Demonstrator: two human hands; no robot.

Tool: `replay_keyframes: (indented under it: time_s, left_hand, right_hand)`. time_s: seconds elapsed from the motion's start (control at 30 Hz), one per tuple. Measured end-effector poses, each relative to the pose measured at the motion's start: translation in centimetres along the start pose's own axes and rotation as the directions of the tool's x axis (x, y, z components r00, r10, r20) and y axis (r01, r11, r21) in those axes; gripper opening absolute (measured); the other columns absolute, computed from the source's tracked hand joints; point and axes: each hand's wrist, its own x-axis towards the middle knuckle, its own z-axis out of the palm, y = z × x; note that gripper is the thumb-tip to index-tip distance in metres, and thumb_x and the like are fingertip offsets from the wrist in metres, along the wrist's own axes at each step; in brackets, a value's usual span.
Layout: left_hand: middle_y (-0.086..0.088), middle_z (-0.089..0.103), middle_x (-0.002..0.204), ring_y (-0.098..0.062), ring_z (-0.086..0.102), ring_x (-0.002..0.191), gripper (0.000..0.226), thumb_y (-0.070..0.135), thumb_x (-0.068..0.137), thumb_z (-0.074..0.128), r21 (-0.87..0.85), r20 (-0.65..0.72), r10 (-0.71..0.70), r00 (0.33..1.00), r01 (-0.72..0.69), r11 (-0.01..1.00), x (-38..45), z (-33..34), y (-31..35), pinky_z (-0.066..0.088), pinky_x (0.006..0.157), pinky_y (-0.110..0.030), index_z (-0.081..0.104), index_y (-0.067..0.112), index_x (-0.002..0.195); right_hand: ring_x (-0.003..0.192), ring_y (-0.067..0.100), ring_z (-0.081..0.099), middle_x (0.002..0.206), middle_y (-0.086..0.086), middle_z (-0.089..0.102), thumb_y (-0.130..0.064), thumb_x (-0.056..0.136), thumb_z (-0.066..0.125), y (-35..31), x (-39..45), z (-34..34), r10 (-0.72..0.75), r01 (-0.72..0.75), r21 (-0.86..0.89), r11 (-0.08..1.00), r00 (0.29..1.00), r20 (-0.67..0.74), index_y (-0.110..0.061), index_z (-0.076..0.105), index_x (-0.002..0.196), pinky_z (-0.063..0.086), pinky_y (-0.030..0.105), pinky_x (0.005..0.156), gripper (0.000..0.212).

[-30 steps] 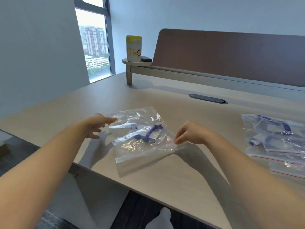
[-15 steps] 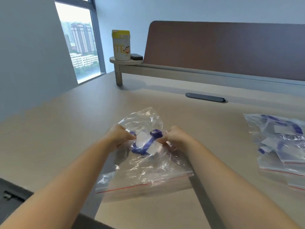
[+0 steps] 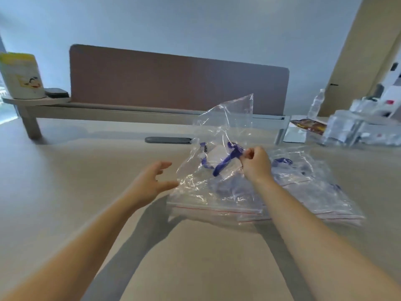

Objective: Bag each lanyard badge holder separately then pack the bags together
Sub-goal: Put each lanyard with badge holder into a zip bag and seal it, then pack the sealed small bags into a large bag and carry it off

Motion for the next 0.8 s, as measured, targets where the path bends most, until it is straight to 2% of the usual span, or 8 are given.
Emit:
replay_keyframes:
  time_s: [0.13,0.2,0.3,0.47,0.57,0.67,0.73,0.8]
  left_hand:
    - [0.002,0.04,0.145,-0.015,0.036,0.133,0.074,0.023,0.074,0.074,0.185,0.216,0.186,0.958,-0.228,0.956,1.4,6.6,4.1,0.026,0.108,-0.024,0.038,0.02,0.138]
    - [0.006,0.031,0.15,-0.013,0.03,0.137,0.082,0.029,0.071,0.075,0.242,0.326,0.241,0.914,-0.327,0.914,1.8,9.1,5.6,0.022,0.109,-0.021,0.032,0.024,0.141]
    - [0.008,0.012,0.157,-0.015,0.011,0.144,0.097,0.044,0.067,0.074,0.414,0.46,0.243,0.854,-0.449,0.792,3.0,13.0,7.1,0.012,0.117,-0.031,0.019,0.029,0.146]
    - [0.003,0.0,0.158,-0.022,-0.002,0.146,0.112,0.065,0.061,0.067,0.615,0.537,0.142,0.832,-0.501,0.609,4.3,16.5,7.1,0.0,0.118,-0.039,0.005,0.031,0.147]
    - [0.001,0.006,0.157,-0.022,0.004,0.145,0.099,0.062,0.07,0.061,0.664,0.511,0.189,0.838,-0.525,0.533,4.8,17.3,6.9,0.003,0.118,-0.038,0.009,0.029,0.147]
    - [-0.002,0.02,0.151,-0.024,0.017,0.139,0.08,0.053,0.078,0.055,0.711,0.471,0.254,0.845,-0.534,0.458,5.3,17.6,7.1,0.011,0.116,-0.036,0.016,0.03,0.145]
    - [-0.003,0.031,0.141,-0.025,0.027,0.132,0.07,0.05,0.082,0.051,0.737,0.437,0.275,0.857,-0.516,0.436,5.5,17.9,7.3,0.018,0.112,-0.034,0.022,0.034,0.143]
    - [-0.003,0.04,0.134,-0.025,0.036,0.127,0.056,0.046,0.088,0.045,0.75,0.404,0.276,0.872,-0.489,0.446,5.8,18.3,7.4,0.025,0.108,-0.034,0.029,0.035,0.141]
  right_hand:
    - [0.082,0.02,0.045,0.079,0.002,0.047,-0.003,0.089,0.049,4.0,2.4,-6.4,0.072,-0.082,-0.079,0.994,0.989,-0.128,-0.01,0.042,0.087,0.034,0.025,0.059,0.01]
    - [0.084,0.02,0.044,0.088,0.006,0.048,-0.001,0.088,0.049,5.5,3.4,-7.8,0.09,-0.109,-0.125,0.986,0.985,-0.148,-0.01,0.042,0.089,0.036,0.026,0.065,0.011]
    - [0.086,0.019,0.043,0.092,0.007,0.046,0.002,0.088,0.048,7.2,4.9,-8.8,0.1,-0.123,-0.186,0.975,0.986,-0.131,-0.01,0.04,0.09,0.034,0.03,0.073,0.015]
    - [0.098,0.028,0.053,0.096,0.009,0.048,-0.002,0.088,0.051,8.6,6.3,-8.6,0.097,-0.113,-0.228,0.967,0.992,-0.079,-0.01,0.042,0.099,0.037,0.03,0.074,0.016]
    - [0.119,0.029,0.044,0.127,0.014,0.046,-0.005,0.084,0.059,8.9,6.2,-8.8,-0.042,0.012,-0.4,0.916,0.997,-0.066,-0.006,0.04,0.124,0.037,0.032,0.09,0.044]
    - [0.122,0.026,0.042,0.132,0.011,0.048,-0.025,0.079,0.067,8.1,4.8,-9.7,-0.274,0.301,-0.462,0.834,0.953,0.127,-0.007,0.044,0.128,0.032,0.033,0.101,0.057]
    - [0.124,0.023,0.042,0.133,0.005,0.051,-0.039,0.074,0.07,7.6,3.5,-10.5,-0.232,0.406,-0.459,0.791,0.892,0.389,-0.014,0.049,0.126,0.031,0.034,0.104,0.062]
    - [0.13,0.02,0.037,0.14,0.001,0.046,-0.046,0.068,0.073,7.5,2.2,-11.3,-0.078,0.419,-0.5,0.758,0.819,0.569,-0.021,0.044,0.132,0.028,0.037,0.11,0.075]
